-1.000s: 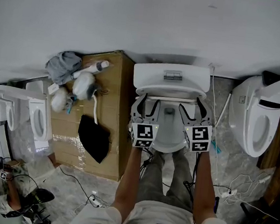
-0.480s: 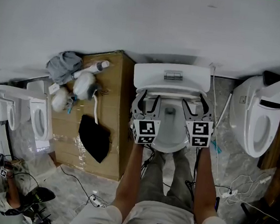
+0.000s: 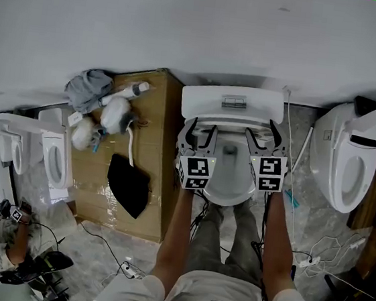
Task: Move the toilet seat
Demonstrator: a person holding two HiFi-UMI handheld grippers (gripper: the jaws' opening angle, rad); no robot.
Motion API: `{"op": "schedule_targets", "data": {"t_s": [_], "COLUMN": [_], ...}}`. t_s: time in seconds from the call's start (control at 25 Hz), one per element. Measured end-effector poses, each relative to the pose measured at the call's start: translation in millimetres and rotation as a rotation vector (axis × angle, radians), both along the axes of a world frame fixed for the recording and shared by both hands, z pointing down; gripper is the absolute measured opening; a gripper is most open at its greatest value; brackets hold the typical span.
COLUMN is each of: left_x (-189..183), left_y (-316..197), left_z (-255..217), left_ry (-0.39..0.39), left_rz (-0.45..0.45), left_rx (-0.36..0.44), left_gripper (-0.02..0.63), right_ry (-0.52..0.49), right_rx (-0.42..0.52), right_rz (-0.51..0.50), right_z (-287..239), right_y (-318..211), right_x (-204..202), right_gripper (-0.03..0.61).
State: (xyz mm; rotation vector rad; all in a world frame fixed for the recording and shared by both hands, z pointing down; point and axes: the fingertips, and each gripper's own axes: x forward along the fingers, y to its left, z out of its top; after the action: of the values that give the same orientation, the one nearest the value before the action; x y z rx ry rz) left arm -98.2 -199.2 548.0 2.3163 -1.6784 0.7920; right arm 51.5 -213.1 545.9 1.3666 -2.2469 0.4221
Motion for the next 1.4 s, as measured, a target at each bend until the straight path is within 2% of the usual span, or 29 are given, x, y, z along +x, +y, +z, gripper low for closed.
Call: {"op": "schedule_targets", "data": {"t_s": [0.12,0.52,0.8,1.0,1.08,1.12,1.4], "left_x": [2,7,11,15,17,19,24], "left_y": [-2,13,36,57,67,73,112], "left_z": [2,-6,-27,-50,-61,-67,-104], "left_ry": [0.001,0.036,0.073,0.118,0.135,0.142,0.198], "left_rz": [0.012,-0.009,0.019,0.043,0.058,0.069,0.118], "left_rx": [-0.013,-0.002,0.015,0.044,0.053,0.058,0.082], "left_gripper": [0.255,0.256,0.253,0.208,0.193,0.188,0.161], "right_ry": [0.003,0.017,-0.006,-0.026,-0.043,-0.048,-0.090], "right_rx": [0.009,0.025,0.035,0.040,0.049,0.049,0.091], "right_rz": [-0.006,-0.037,-0.055,-0.050,-0.041,-0.038,-0.025], "right_z": [2,-6,-23,-39,-51,-56,-101], "right_y": [-2,12,41,68,81,87,132], "right_x": [1,-3,-6,-6,-5,-5,-8], "right_gripper": [0.319,0.319,0.319,0.305,0.237,0.227,0.227]}}
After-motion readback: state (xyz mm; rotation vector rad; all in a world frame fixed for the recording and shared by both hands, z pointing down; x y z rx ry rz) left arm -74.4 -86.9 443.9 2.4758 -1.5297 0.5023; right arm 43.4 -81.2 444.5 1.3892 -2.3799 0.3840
